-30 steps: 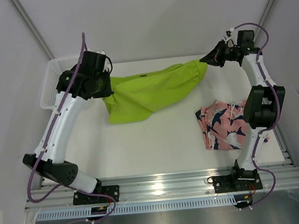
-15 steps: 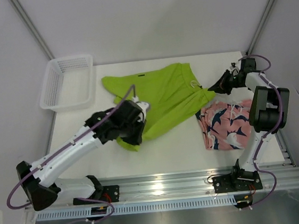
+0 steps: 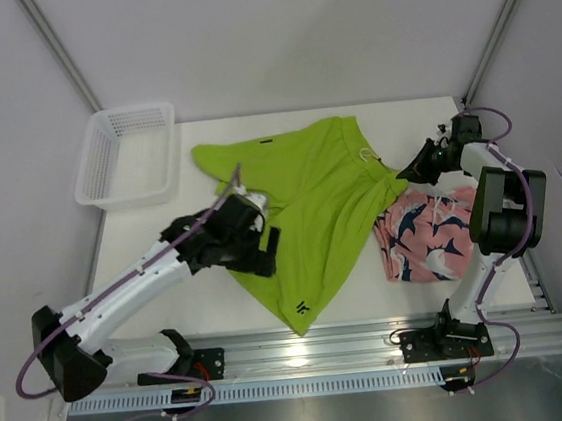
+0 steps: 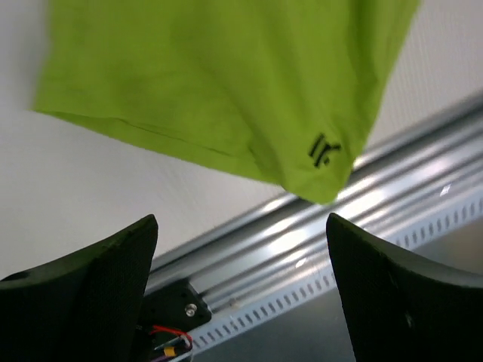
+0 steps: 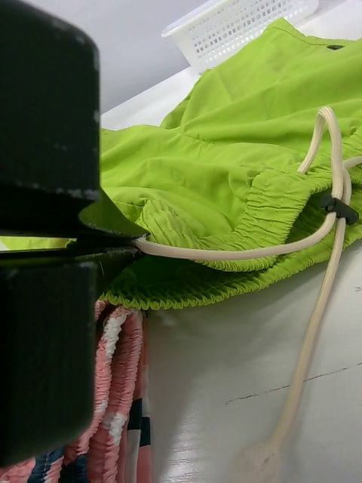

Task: Fold and stack the shorts
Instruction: Flatten the shorts out

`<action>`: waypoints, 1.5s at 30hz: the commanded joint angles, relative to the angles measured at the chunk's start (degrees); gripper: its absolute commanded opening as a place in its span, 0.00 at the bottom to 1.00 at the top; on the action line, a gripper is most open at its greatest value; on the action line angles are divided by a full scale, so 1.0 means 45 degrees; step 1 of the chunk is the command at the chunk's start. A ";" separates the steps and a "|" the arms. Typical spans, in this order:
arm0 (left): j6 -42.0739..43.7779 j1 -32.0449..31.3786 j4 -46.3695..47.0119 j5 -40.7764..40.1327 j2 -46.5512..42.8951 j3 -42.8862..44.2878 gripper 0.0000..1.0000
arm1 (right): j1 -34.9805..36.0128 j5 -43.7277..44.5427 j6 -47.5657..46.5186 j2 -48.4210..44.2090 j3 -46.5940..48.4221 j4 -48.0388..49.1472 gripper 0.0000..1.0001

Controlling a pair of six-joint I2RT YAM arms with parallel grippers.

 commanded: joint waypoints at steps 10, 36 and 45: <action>-0.1077 0.9233 0.6149 0.1692 -0.0458 -0.1299 0.65 | 0.0324 0.0472 0.0280 -0.0509 0.0204 0.1284 0.00; -0.3559 1.0843 1.0434 0.1439 0.8680 0.2701 0.53 | 0.0481 0.0511 0.1511 -0.0841 -0.0929 0.3609 0.00; -0.3638 1.0628 1.0180 0.0756 0.9484 0.2996 0.46 | 0.0422 0.0472 0.1550 -0.0879 -0.0948 0.3706 0.00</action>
